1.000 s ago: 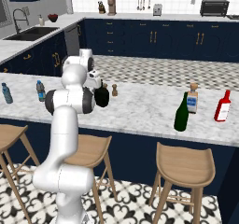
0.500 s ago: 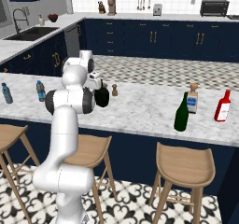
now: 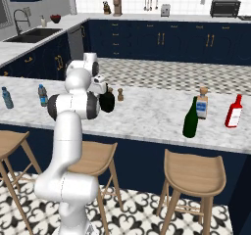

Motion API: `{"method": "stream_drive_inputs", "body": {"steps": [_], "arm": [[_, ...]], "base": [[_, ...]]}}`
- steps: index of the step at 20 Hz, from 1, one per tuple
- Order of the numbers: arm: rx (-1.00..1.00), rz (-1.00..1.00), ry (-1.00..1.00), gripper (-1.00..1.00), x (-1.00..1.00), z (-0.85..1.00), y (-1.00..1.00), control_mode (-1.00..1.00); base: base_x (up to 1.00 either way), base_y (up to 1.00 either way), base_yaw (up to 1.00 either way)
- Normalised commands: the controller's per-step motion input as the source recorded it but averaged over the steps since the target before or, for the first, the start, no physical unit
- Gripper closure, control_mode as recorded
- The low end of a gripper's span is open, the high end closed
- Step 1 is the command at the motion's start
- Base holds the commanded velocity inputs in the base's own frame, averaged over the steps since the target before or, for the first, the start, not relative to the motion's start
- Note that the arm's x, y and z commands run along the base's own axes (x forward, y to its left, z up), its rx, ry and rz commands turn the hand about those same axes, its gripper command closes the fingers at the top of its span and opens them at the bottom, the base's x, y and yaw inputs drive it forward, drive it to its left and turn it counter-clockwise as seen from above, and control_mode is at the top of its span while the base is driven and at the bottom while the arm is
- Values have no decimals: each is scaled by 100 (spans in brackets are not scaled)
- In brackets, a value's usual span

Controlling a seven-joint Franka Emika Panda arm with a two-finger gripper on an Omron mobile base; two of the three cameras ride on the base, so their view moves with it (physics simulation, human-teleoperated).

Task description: Move the plastic bottles in the middle to the plastics group, and the glass bottles in the middle to the glass group.

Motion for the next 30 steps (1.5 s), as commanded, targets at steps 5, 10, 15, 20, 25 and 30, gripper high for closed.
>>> {"method": "stream_drive_inputs", "body": {"steps": [5,10,15,20,25,30], "arm": [[0,0,0,100,0,0,0,-100],[0,0,0,100,0,0,0,-100],[0,0,0,100,0,0,0,-100],[0,1,1,100,-11,27,29,-100],[0,7,2,100,-80,30,56,-100],[0,13,1,100,-95,8,59,-100]], "base": [[0,0,0],[0,0,0],[0,0,0],[0,0,0],[0,0,0],[0,0,0]]}}
